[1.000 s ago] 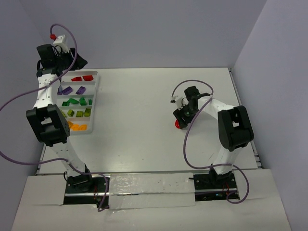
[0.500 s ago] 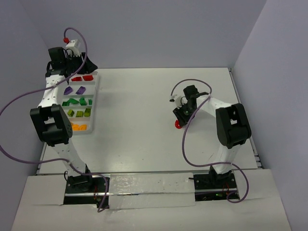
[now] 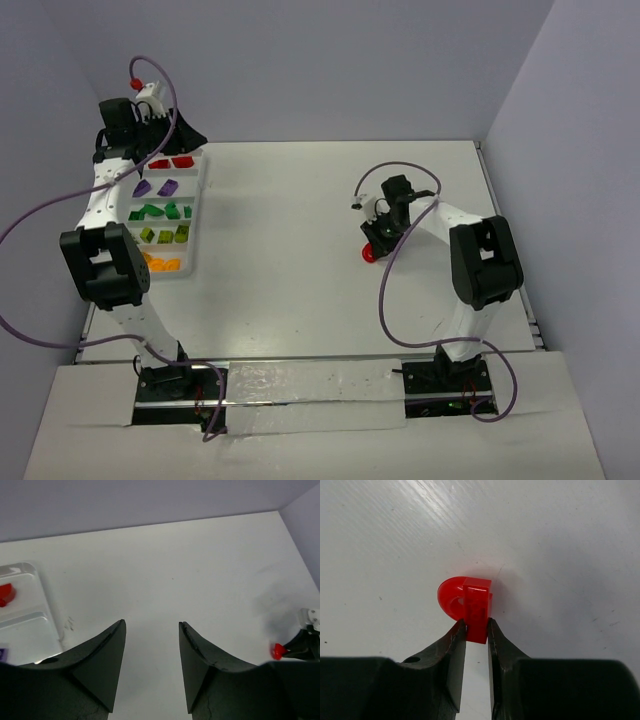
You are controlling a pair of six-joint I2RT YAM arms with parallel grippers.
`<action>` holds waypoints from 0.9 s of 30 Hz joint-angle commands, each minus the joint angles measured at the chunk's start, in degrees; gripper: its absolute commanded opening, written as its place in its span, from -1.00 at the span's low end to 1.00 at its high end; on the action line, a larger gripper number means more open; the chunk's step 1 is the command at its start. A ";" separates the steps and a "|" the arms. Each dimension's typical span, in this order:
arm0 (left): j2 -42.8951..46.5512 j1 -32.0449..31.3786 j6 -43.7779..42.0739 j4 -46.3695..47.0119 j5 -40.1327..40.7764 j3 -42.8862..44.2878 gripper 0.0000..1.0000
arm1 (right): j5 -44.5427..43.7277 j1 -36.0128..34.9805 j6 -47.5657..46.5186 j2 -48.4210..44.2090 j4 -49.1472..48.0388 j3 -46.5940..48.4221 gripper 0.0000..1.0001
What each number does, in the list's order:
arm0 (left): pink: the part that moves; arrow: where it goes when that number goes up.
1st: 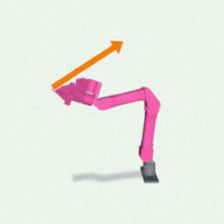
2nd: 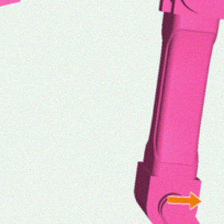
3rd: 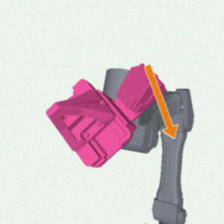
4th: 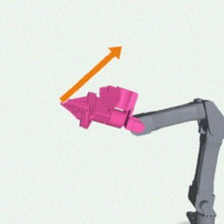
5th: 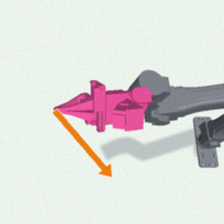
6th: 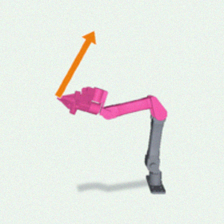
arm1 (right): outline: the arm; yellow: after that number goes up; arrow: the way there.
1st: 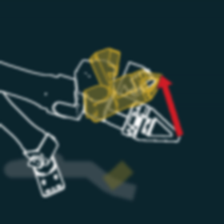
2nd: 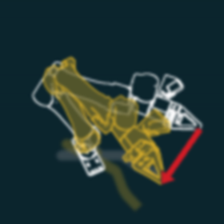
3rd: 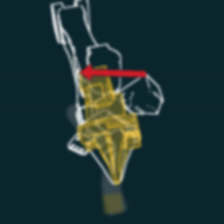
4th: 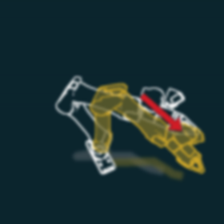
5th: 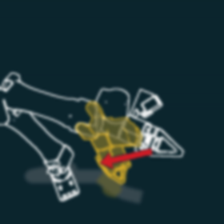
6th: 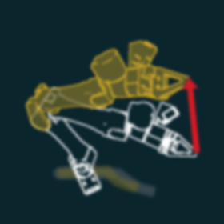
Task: Sort the legos into containers by color
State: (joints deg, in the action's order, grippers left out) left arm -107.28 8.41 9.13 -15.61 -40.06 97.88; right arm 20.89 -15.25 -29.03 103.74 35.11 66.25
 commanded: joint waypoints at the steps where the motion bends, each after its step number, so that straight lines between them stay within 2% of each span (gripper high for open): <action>1: 5.68 -1.55 5.87 1.96 -7.54 -3.86 0.11 | 4.55 -0.66 1.22 -7.62 -1.96 0.72 -0.66; 4: 8.18 -3.73 7.43 2.79 -12.37 -9.94 0.12 | 7.13 -1.45 3.11 -10.52 -2.54 2.31 -0.67; 8: 9.54 -7.86 5.47 -0.68 -17.02 -14.76 0.16 | 8.28 -4.39 5.44 -12.48 -2.77 5.42 -0.67; 9: 9.76 -10.60 5.89 -0.52 -18.79 -16.69 0.20 | 8.29 -5.80 6.05 -12.72 -2.91 5.89 -0.67; 14: 10.69 -18.30 12.25 3.57 -24.21 -23.21 0.36 | 7.50 -10.45 7.76 -12.59 -3.12 9.67 -0.67; 19: 10.11 -24.84 16.09 5.38 -25.08 -26.00 0.40 | 6.12 -14.02 8.20 -12.43 -2.95 11.41 -0.68; 27: 8.14 -28.88 24.63 11.92 -25.34 -28.45 0.44 | 3.63 -18.68 8.03 -13.03 -2.33 12.32 -0.69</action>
State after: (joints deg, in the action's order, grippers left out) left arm -99.29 -19.25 28.45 -9.92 -63.38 69.58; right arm 26.15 -31.96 -21.47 93.06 33.08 75.77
